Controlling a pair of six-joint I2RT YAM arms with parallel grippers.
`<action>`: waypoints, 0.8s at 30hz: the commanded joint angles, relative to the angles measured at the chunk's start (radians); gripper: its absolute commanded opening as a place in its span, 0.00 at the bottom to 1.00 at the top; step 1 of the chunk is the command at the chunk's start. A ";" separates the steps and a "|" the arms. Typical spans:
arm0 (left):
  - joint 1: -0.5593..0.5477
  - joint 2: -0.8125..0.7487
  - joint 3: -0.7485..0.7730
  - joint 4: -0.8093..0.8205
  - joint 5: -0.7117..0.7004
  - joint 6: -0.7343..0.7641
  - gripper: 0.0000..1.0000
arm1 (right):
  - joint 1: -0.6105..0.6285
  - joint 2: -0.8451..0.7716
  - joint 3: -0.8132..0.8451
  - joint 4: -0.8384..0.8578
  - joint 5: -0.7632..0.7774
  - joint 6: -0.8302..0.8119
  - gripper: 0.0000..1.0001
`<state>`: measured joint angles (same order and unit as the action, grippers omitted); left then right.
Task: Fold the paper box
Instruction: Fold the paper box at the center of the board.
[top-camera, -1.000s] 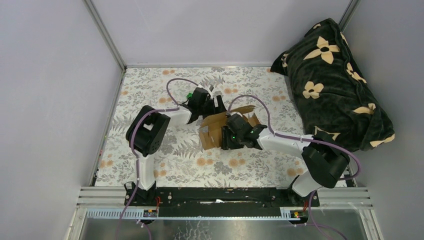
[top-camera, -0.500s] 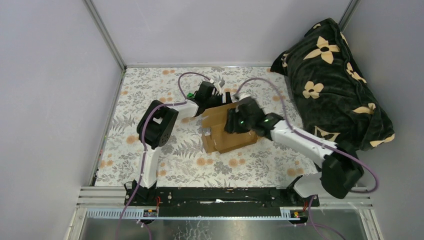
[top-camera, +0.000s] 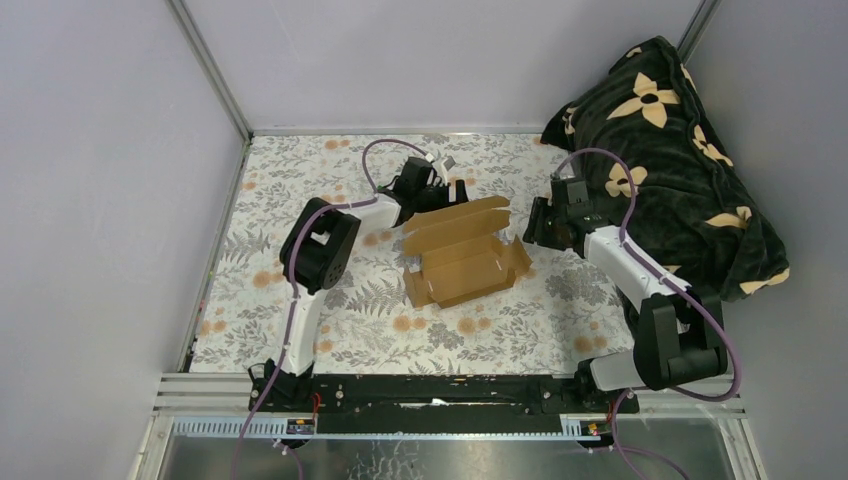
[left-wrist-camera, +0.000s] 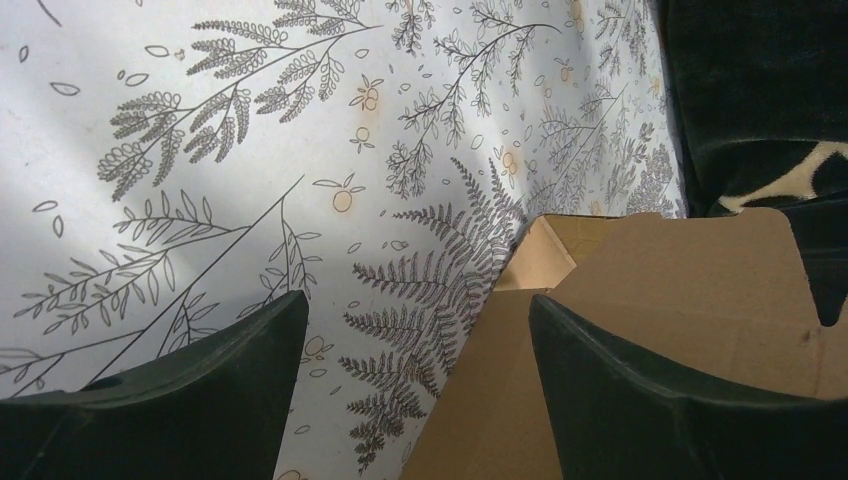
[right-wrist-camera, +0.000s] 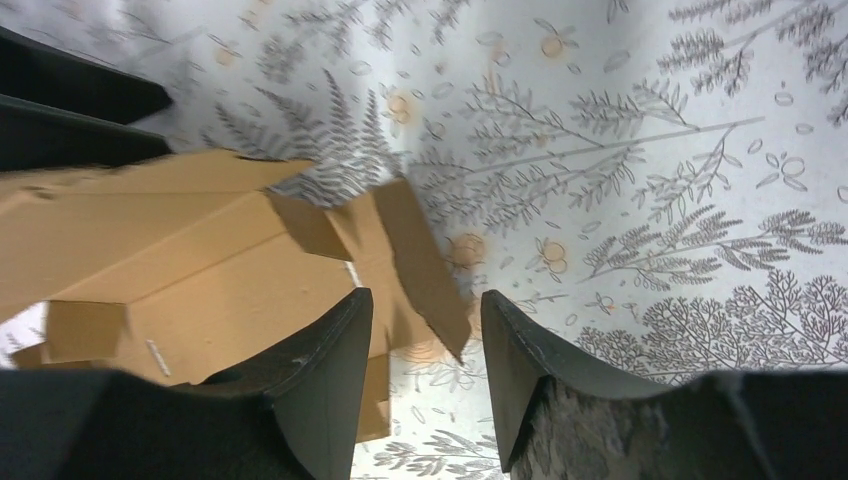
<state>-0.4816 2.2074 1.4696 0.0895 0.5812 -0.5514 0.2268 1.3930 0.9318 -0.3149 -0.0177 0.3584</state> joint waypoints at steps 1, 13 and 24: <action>0.006 0.033 0.045 -0.016 0.047 0.013 0.88 | -0.029 0.024 -0.036 0.029 0.008 -0.043 0.51; 0.002 0.053 0.075 -0.019 0.077 0.016 0.87 | -0.054 0.009 -0.108 0.135 -0.054 -0.041 0.47; -0.008 0.066 0.108 -0.022 0.105 0.019 0.83 | -0.052 0.017 -0.101 0.127 -0.110 -0.059 0.50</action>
<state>-0.4847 2.2566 1.5375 0.0708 0.6525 -0.5480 0.1757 1.4311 0.8211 -0.2237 -0.0860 0.3180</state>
